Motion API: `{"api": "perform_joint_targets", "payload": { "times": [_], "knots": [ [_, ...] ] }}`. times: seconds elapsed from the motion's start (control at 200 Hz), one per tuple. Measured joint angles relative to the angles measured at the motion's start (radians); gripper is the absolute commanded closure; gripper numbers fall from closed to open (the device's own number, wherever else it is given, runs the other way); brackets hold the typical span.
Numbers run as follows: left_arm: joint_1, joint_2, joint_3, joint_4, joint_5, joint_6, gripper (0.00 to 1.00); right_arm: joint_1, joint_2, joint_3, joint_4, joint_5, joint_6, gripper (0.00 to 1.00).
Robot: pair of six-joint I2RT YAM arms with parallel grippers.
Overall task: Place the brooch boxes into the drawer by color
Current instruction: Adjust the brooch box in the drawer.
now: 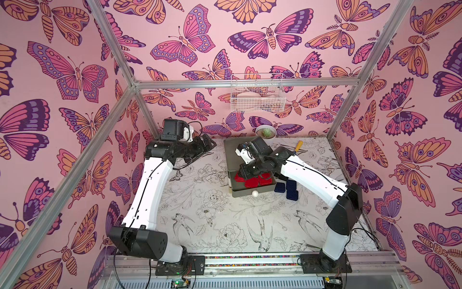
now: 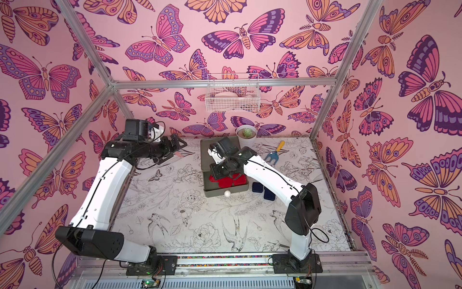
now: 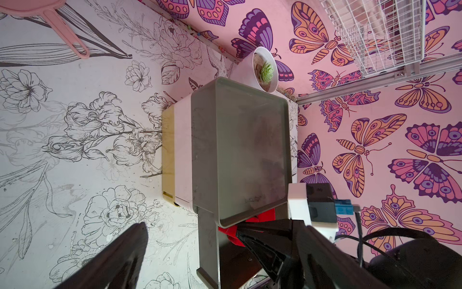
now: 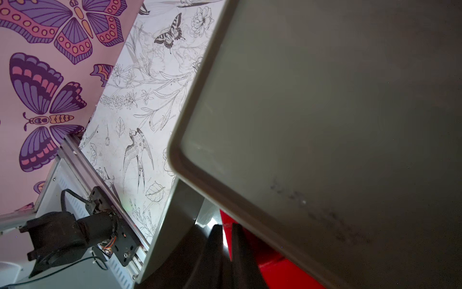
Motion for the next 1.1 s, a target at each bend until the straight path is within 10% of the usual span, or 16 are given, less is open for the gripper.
{"api": "perform_joint_targets", "payload": {
  "times": [0.285,1.102],
  "knots": [
    [0.0,0.0,0.0,0.0,0.0,0.003,0.0,0.0,-0.138,-0.074,0.005,-0.011,-0.013,1.0],
    [0.0,0.0,-0.027,0.0,0.0,0.004,0.0,-0.003,-0.017,-0.055,-0.043,-0.004,-0.009,0.99]
  ]
}}
